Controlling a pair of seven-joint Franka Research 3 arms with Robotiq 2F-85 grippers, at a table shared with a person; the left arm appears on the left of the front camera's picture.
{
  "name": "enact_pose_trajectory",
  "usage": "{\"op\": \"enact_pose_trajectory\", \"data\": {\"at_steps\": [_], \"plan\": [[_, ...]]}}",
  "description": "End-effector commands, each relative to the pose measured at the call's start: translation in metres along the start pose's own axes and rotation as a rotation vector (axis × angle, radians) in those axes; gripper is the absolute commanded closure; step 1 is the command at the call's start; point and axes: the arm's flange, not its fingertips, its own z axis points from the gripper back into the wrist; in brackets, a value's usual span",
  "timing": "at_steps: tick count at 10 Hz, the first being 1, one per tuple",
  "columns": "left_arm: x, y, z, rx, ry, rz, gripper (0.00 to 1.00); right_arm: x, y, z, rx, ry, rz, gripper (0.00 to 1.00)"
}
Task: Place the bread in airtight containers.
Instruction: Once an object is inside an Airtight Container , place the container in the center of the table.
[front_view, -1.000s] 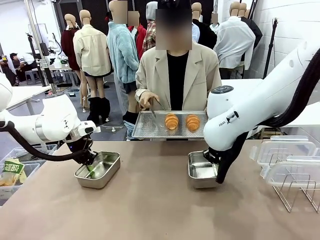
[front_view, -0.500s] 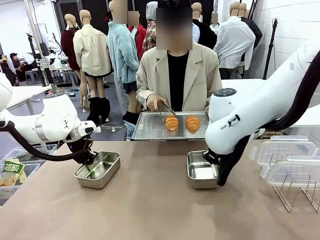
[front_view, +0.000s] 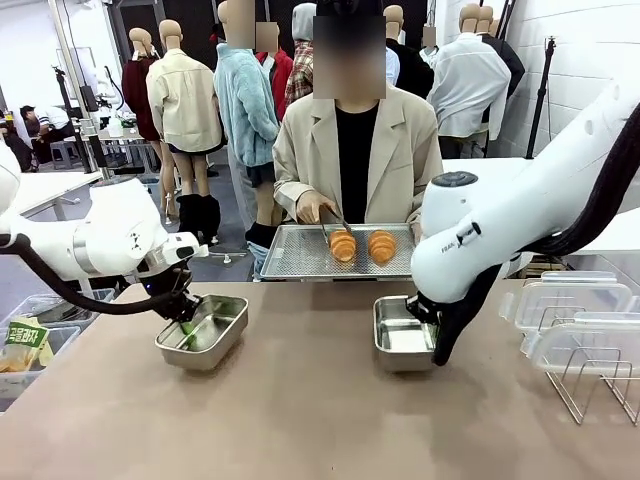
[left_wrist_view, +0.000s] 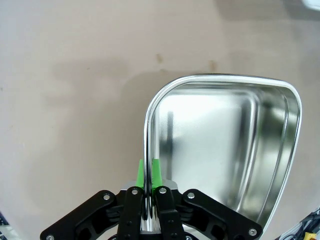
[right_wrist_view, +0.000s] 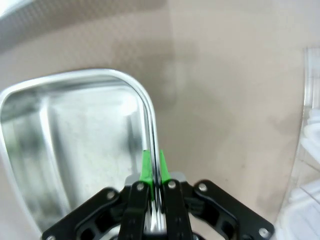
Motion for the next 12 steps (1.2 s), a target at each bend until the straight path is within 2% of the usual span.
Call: {"op": "enact_pose_trajectory", "data": {"at_steps": [1, 3, 4, 5, 6, 7, 12], "plan": [[-0.005, -0.029, 0.052, 0.062, -0.034, 0.002, 1.0, -0.005, -0.021, 0.056, 0.104, 0.015, -0.016, 1.0], [-0.002, -0.04, 0.095, 0.117, -0.052, -0.008, 1.0, -0.002, -0.017, 0.092, 0.138, 0.021, 0.052, 1.0], [-0.001, -0.044, 0.109, 0.099, -0.054, 0.002, 1.0, 0.004, -0.017, 0.106, 0.135, 0.043, 0.045, 1.0], [0.001, -0.046, 0.117, 0.096, -0.057, 0.039, 1.0, 0.01, -0.017, 0.113, 0.107, 0.06, 0.029, 1.0], [0.006, -0.046, 0.119, 0.095, -0.054, 0.108, 1.0, 0.018, -0.011, 0.11, 0.071, 0.122, 0.062, 1.0], [-0.005, -0.045, 0.117, 0.087, -0.067, -0.008, 1.0, -0.002, -0.014, 0.113, 0.121, 0.028, 0.035, 1.0], [-0.005, -0.045, 0.117, 0.087, -0.067, -0.008, 1.0, -0.002, -0.014, 0.113, 0.121, 0.028, 0.035, 1.0]]}}
